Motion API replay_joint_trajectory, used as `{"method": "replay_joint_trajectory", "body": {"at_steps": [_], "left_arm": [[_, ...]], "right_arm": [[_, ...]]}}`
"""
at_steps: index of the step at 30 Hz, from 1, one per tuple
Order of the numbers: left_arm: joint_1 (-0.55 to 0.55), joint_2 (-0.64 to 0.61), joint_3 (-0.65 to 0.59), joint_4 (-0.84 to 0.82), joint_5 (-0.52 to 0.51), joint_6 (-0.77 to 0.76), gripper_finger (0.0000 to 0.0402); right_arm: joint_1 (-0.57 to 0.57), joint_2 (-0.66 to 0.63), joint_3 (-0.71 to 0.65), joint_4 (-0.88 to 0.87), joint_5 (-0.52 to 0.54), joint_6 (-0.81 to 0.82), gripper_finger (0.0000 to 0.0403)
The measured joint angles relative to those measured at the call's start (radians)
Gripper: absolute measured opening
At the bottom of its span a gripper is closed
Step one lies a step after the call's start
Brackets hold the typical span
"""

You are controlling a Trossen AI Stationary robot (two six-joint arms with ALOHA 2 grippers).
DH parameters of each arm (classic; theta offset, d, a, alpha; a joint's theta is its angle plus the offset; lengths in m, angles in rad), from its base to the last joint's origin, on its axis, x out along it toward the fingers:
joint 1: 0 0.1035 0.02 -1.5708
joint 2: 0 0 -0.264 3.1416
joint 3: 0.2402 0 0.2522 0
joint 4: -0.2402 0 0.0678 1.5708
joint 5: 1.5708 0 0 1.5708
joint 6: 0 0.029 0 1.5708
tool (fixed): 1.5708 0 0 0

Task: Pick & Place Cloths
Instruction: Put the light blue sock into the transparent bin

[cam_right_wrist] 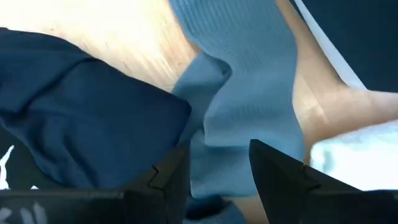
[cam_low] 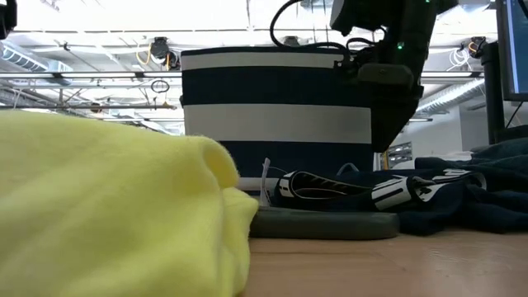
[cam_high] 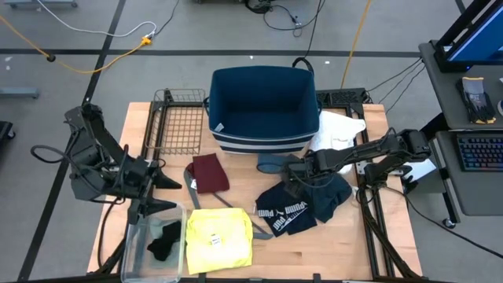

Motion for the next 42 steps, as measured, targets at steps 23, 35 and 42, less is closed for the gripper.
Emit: {"method": "replay_joint_trajectory", "body": {"at_steps": [23, 35, 42], "left_arm": [[0.0, 0.001, 0.0, -0.001, -0.004, 0.046, 0.0319], [0.0, 0.001, 0.0, -0.002, -0.055, 0.065, 0.0319], [0.0, 0.001, 0.0, -0.002, -0.08, 0.069, 0.0319]], "right_arm": [[-0.079, 0.0, -0.221, 0.234, -0.028, 0.018, 0.0155], [-0.077, -0.005, -0.302, 0.269, -0.073, 0.147, 0.0067], [-0.076, -0.002, -0.292, 0.329, -0.081, 0.154, 0.0012]]}}
